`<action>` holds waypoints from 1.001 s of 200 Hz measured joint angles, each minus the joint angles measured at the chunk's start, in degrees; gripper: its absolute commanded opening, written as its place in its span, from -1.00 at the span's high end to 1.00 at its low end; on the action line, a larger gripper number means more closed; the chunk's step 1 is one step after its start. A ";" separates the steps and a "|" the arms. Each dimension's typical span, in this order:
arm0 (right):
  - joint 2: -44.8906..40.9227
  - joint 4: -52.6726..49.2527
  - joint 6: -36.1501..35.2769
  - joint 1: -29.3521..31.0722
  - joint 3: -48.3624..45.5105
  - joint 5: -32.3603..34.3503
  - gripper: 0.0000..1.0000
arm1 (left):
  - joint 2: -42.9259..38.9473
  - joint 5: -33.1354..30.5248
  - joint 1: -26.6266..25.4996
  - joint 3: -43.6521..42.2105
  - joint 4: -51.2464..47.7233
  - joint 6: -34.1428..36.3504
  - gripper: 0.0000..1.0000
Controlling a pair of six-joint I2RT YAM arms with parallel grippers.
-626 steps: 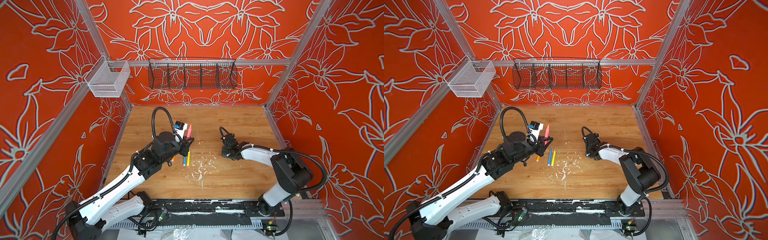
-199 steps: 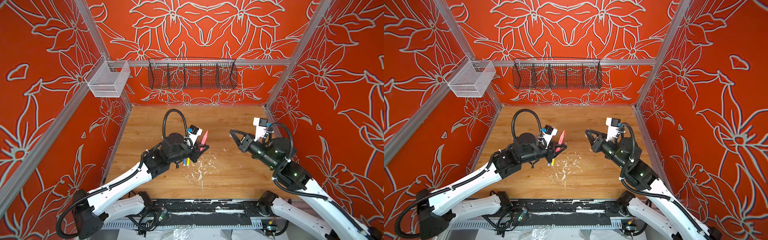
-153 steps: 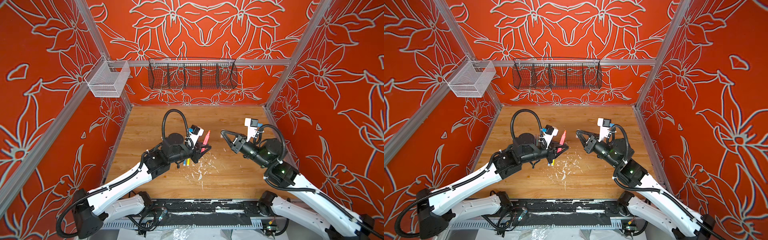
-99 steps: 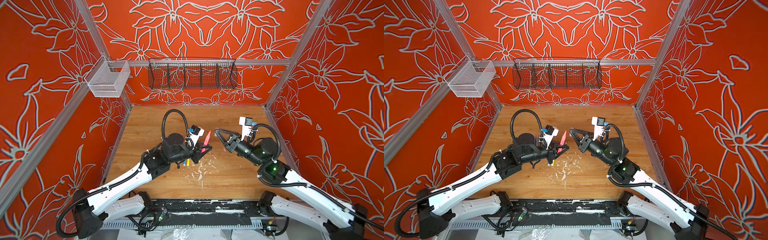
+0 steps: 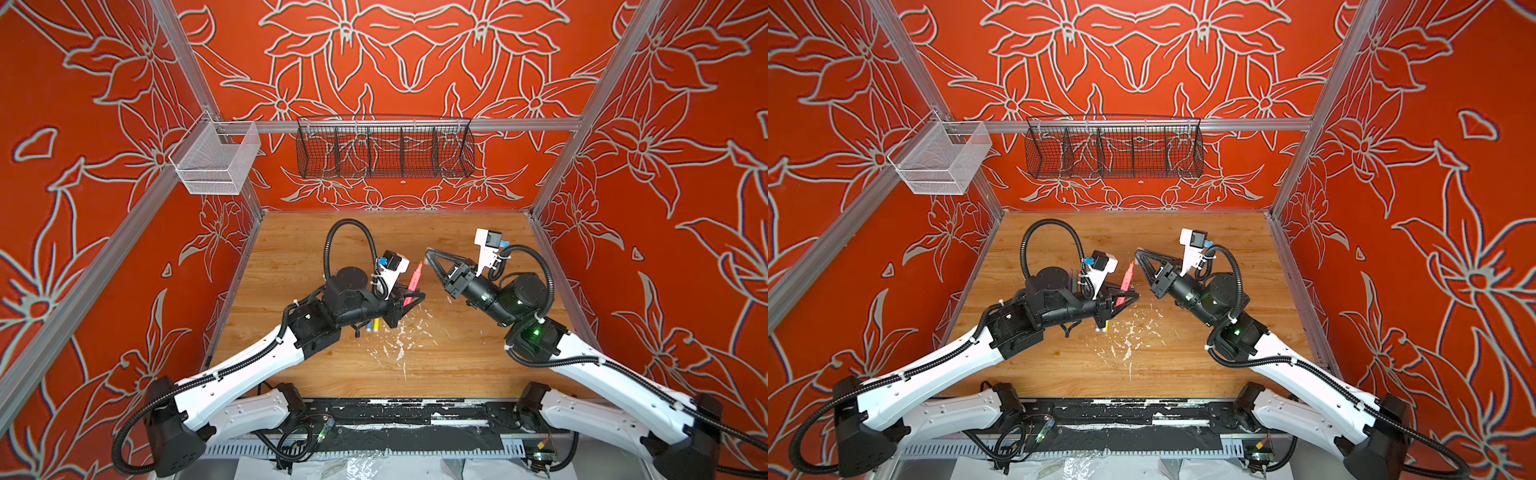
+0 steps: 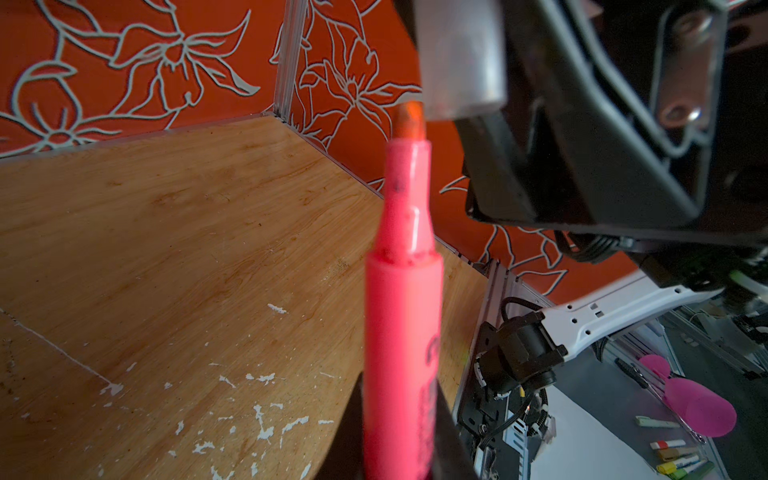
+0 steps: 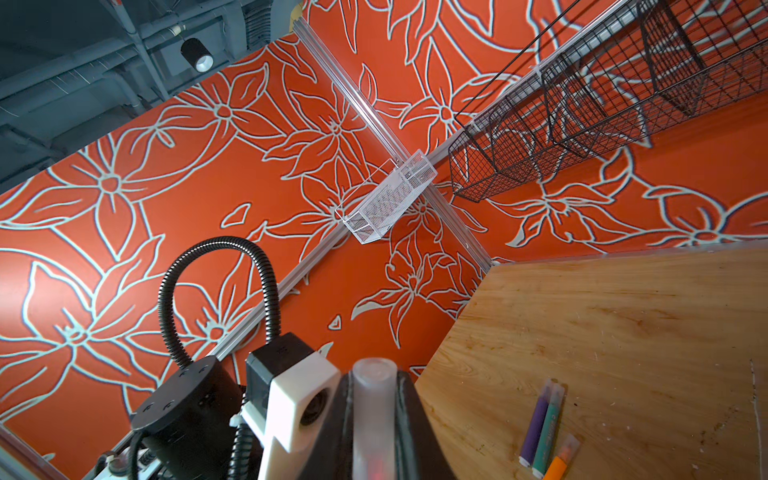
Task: Insert the pens into the pen caps
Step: 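Lift the cap with the right gripper and bring it above the pink marker tip, then push the cap down onto the pink marker tip with the right gripper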
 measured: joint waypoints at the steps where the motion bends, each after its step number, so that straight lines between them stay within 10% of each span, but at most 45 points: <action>1: 0.04 0.00 -0.02 0.00 0.00 0.00 1.00 | 0.00 0.00 0.00 0.00 0.00 0.00 1.00; 200: 2.89 3.39 -0.57 1.05 0.02 -0.66 1.00 | -0.48 -0.85 -0.07 -0.31 0.02 -0.02 1.00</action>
